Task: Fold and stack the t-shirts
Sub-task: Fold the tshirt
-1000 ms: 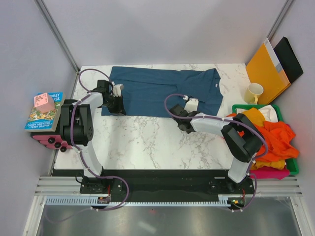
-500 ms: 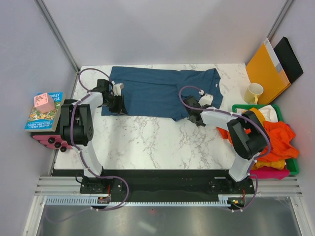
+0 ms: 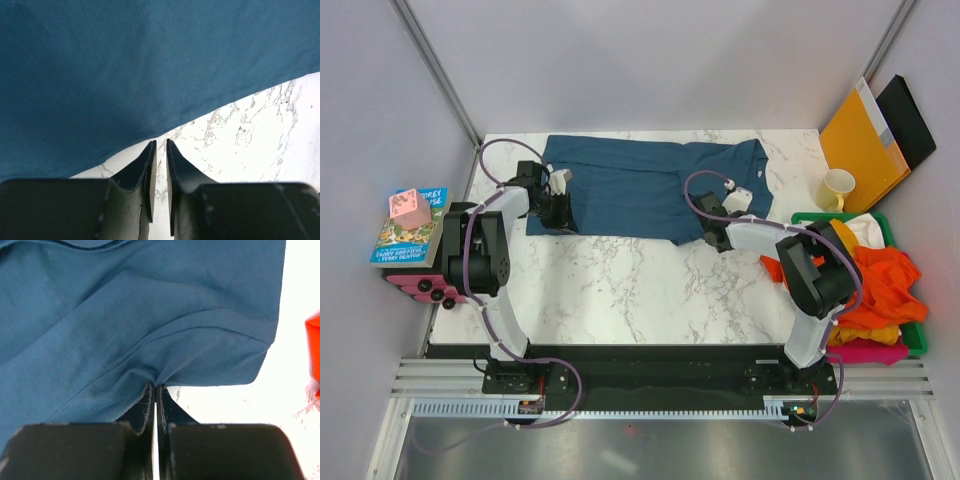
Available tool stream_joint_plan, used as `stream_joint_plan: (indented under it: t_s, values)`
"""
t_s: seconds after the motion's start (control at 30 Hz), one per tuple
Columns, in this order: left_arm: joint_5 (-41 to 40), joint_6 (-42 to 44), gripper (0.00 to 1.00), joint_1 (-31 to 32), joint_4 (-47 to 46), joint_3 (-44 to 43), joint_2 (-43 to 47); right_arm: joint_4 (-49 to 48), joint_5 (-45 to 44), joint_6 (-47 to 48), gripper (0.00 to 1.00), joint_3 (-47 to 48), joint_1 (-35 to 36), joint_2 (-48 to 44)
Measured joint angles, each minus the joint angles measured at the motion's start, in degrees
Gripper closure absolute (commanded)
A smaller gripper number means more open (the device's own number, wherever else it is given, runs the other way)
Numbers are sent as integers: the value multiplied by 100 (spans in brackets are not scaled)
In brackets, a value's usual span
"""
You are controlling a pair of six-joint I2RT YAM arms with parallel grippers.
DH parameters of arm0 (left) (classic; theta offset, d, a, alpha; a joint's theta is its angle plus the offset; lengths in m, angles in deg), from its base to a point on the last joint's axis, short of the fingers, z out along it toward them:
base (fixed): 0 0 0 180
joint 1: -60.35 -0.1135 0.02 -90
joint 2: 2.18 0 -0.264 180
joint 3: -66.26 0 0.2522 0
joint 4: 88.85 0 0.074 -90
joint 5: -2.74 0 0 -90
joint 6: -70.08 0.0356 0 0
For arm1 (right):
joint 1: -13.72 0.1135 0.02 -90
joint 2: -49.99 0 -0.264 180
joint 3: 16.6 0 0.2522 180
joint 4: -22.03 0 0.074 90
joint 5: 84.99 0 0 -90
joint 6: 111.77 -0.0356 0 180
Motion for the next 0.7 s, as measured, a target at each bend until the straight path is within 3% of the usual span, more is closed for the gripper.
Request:
stream_joint_plan:
  t_s: [0.33, 0.7]
  values:
    - [4, -4, 85, 0, 17, -186, -184, 214, 0, 208, 100, 37, 2, -396]
    - [103, -22, 85, 0, 17, -195, -247, 442, -94, 748, 100, 1718, -37, -33]
